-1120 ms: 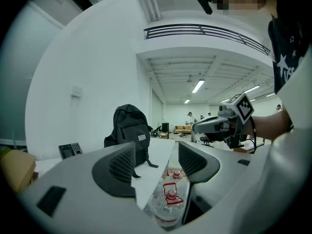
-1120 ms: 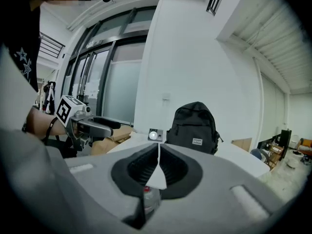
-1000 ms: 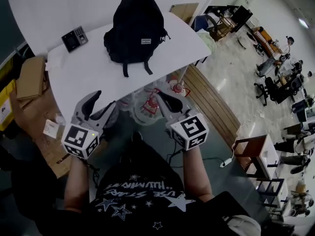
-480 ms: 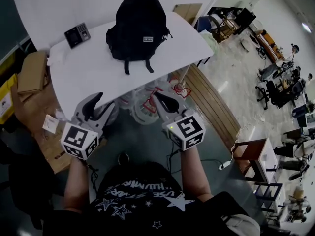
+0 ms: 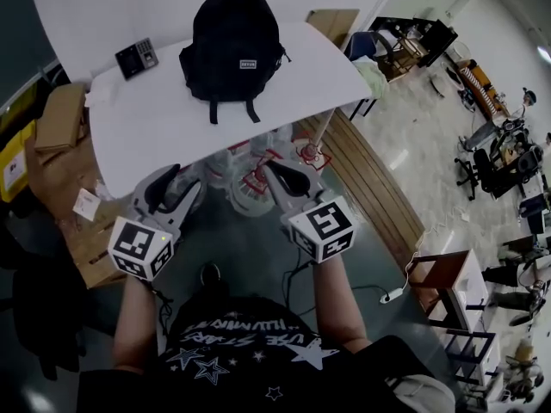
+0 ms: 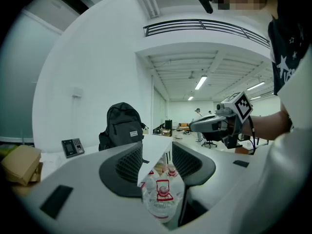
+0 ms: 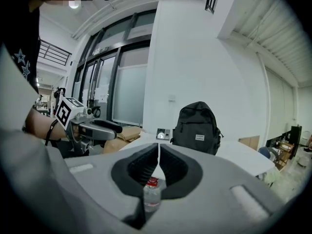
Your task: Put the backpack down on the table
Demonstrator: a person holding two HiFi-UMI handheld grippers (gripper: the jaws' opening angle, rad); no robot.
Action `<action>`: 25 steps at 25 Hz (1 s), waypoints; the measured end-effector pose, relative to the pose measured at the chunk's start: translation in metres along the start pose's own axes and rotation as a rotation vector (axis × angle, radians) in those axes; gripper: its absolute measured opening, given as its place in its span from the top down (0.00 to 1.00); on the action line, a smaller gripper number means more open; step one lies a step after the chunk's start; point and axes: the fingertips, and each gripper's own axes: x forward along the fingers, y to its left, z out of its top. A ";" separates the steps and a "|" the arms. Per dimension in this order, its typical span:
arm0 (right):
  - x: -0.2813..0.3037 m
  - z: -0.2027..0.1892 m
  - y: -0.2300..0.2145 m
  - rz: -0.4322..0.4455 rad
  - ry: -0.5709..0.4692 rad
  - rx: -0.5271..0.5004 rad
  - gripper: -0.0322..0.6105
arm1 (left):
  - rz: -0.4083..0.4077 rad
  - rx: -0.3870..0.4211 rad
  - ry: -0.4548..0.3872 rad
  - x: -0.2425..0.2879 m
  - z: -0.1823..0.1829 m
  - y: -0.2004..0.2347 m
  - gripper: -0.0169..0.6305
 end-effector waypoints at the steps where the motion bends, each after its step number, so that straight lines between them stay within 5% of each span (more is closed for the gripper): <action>1: -0.006 -0.001 0.000 0.002 -0.001 0.002 0.94 | 0.001 0.003 0.001 -0.001 0.001 -0.007 0.67; 6: -0.032 0.001 -0.003 0.009 -0.014 -0.010 0.94 | 0.013 0.018 0.001 -0.005 0.007 -0.034 0.67; 8: -0.042 0.004 -0.003 0.015 -0.029 -0.014 0.94 | 0.029 0.025 0.006 -0.006 0.009 -0.042 0.80; 13: -0.062 0.004 0.001 0.032 -0.038 -0.026 0.94 | 0.045 0.030 0.005 -0.010 0.015 -0.064 0.90; 25: -0.098 -0.010 0.023 0.074 -0.013 -0.063 0.95 | 0.073 0.011 0.028 -0.029 0.009 -0.103 0.96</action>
